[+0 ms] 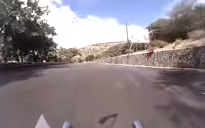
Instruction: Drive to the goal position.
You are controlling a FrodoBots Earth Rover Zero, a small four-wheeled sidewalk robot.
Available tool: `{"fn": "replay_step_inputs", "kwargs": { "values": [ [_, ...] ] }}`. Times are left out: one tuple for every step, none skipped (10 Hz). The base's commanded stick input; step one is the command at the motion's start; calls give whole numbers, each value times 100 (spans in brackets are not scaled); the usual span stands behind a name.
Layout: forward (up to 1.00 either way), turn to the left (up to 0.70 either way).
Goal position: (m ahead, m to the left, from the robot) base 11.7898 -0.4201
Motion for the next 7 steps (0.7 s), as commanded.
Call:
{"fn": "replay_step_inputs", "kwargs": {
  "values": [
    [70, 0],
    [70, 0],
    [70, 0],
    [70, 0],
    [70, 0],
    [70, 0],
    [70, 0]
  ]
}}
